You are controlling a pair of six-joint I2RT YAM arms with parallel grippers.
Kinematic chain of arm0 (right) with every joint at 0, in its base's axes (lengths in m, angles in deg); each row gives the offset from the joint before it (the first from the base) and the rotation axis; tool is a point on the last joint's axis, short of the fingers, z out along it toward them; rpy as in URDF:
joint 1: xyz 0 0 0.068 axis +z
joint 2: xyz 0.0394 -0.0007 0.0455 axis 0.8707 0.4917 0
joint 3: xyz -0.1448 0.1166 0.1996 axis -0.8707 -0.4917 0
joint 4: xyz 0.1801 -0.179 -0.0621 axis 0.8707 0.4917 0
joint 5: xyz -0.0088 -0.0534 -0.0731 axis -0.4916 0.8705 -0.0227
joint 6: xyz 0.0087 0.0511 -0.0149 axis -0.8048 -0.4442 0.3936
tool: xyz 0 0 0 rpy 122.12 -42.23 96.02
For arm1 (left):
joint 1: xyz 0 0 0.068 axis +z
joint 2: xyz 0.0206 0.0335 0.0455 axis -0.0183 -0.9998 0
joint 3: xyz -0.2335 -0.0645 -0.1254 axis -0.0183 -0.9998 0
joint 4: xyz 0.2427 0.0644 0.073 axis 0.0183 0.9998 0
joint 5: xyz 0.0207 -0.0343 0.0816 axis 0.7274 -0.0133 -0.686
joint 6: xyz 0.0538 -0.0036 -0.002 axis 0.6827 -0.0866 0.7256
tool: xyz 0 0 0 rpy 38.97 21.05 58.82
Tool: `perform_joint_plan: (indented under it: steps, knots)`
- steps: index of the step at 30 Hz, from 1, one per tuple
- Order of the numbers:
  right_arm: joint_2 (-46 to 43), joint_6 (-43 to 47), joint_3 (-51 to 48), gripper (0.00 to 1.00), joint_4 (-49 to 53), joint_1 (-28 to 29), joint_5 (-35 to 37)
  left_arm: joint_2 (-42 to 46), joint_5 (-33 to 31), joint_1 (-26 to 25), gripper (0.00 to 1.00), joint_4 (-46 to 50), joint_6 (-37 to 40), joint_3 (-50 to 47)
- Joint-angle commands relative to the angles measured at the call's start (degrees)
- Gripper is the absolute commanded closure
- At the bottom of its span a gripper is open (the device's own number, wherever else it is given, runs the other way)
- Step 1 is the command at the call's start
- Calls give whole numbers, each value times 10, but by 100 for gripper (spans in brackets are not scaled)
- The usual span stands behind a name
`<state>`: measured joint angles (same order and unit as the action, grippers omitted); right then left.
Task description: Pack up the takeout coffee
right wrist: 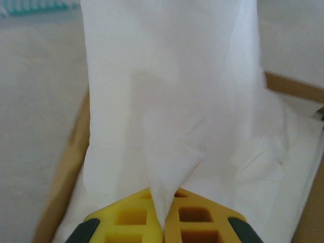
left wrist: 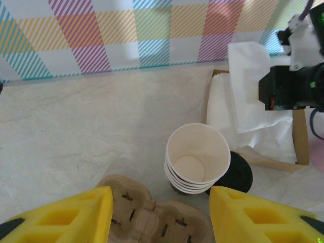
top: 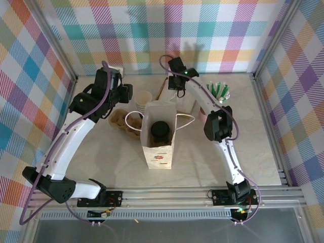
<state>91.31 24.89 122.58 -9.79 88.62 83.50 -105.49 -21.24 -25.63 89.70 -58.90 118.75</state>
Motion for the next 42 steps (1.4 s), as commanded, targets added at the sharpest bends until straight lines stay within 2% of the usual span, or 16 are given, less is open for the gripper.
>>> perform_joint_plan:
  steps: [1,2,7,10,12,15,18,20,22,24,26,30,36,39,42]
  knots:
    - [-69,23,20,97,-38,-1,-19,23,2,7,47,-35,4,-7]
    - [-80,26,19,100,-43,-1,-22,27,3,6,47,-40,3,-8]
    - [-140,50,12,100,-92,0,-88,47,40,6,45,-68,4,-6]
    - [-197,79,-38,100,-176,0,-199,60,70,6,41,-84,-2,1]
    - [-253,92,-107,100,-257,3,-291,70,89,7,36,-91,-1,9]
    - [-327,126,-206,100,-343,14,-383,85,122,8,28,-104,16,16]
    - [-403,176,-323,100,-419,32,-450,103,210,19,18,-136,22,18]
    - [-463,190,-432,100,-521,42,-503,110,299,32,11,-157,12,17]
    - [-521,204,-542,100,-635,56,-536,111,363,47,9,-168,-21,15]
    - [-570,235,-632,100,-710,79,-546,115,433,62,8,-190,-63,4]
    - [-608,267,-672,100,-686,98,-557,126,499,75,6,-226,-97,-21]
    - [-659,310,-707,100,-616,128,-583,165,539,89,2,-268,-132,-72]
    - [-712,296,-794,100,-654,160,-578,193,577,125,2,-235,-125,-97]
    - [-722,275,-813,100,-671,161,-586,196,633,145,2,-218,-104,-97]
    - [-732,283,-824,100,-669,161,-585,187,702,151,4,-239,-132,-99]
